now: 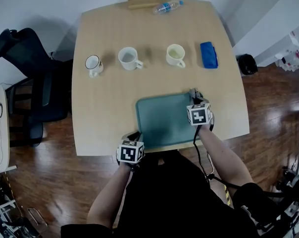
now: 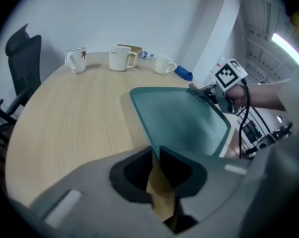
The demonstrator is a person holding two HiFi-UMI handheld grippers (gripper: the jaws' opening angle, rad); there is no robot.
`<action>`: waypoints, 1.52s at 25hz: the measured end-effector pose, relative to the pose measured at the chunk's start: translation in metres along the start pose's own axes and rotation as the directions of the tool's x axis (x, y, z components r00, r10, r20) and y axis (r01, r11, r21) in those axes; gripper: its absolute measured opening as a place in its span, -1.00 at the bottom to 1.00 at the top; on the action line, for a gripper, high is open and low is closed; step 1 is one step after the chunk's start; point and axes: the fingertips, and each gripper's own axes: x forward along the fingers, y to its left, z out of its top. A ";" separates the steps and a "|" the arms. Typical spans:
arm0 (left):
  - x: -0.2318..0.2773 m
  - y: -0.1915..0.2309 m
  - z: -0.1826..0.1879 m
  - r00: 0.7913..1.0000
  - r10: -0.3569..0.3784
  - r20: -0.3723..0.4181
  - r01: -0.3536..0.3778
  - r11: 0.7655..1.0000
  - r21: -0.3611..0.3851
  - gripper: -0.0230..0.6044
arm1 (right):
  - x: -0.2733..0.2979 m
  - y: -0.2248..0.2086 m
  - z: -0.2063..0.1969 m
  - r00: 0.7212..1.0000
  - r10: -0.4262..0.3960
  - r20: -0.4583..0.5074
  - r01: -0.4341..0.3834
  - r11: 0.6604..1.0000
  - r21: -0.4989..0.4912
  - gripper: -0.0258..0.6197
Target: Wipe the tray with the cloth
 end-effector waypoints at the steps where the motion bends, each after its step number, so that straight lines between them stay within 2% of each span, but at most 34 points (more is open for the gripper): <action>1: 0.000 -0.001 0.000 1.000 -0.008 0.000 0.008 1.000 -0.002 -0.77 | 0.001 0.012 0.005 1.000 0.018 -0.002 -0.018 1.000 -0.001 -0.84; 5: 0.001 -0.001 -0.001 0.999 -0.049 0.001 0.049 0.999 -0.022 -0.77 | 0.012 0.076 0.015 0.988 0.154 -0.033 -0.154 0.988 0.003 -0.84; 8: 0.002 -0.001 -0.001 0.996 -0.086 -0.005 0.086 0.996 -0.026 -0.76 | 0.009 0.136 0.032 0.964 0.263 -0.045 -0.263 0.965 0.009 -0.84; 13: 0.003 -0.001 -0.001 0.992 -0.126 -0.024 0.126 0.992 -0.006 -0.74 | 0.000 0.226 0.055 0.919 0.389 -0.059 -0.392 0.919 -0.043 -0.84; 17: 0.004 -0.001 0.000 0.991 -0.137 -0.011 0.137 0.991 -0.013 -0.73 | -0.001 0.268 0.053 0.879 0.465 -0.104 -0.472 0.879 -0.067 -0.84; 19: 0.004 -0.001 0.000 0.991 -0.133 -0.008 0.133 0.991 -0.027 -0.73 | 0.000 0.273 0.046 0.870 0.474 -0.133 -0.486 0.871 -0.071 -0.84; 21: 0.004 0.001 -0.002 0.992 -0.128 -0.009 0.127 0.991 -0.040 -0.74 | 0.000 0.262 0.039 0.875 0.461 -0.146 -0.475 0.877 -0.072 -0.84; 24: 0.004 0.003 -0.003 0.992 -0.126 -0.011 0.125 0.990 -0.065 -0.74 | -0.003 0.222 0.027 0.899 0.413 -0.144 -0.423 0.905 -0.044 -0.84; 27: 0.004 0.005 -0.003 0.994 -0.113 -0.008 0.112 0.990 -0.086 -0.74 | -0.006 0.161 0.010 0.927 0.352 -0.128 -0.352 0.936 0.021 -0.84; 32: 0.005 0.005 -0.002 0.998 -0.068 -0.006 0.067 0.994 -0.091 -0.74 | -0.010 0.039 -0.028 0.971 0.202 -0.127 -0.189 0.976 0.107 -0.84; 35: 0.005 0.004 -0.003 0.999 -0.049 -0.001 0.049 0.994 -0.100 -0.75 | -0.008 -0.013 -0.051 0.975 0.153 -0.163 -0.131 0.982 0.139 -0.84; 38: 0.004 0.003 -0.002 0.999 -0.041 0.004 0.041 0.994 -0.100 -0.75 | -0.006 -0.024 -0.056 0.973 0.157 -0.167 -0.137 0.982 0.126 -0.84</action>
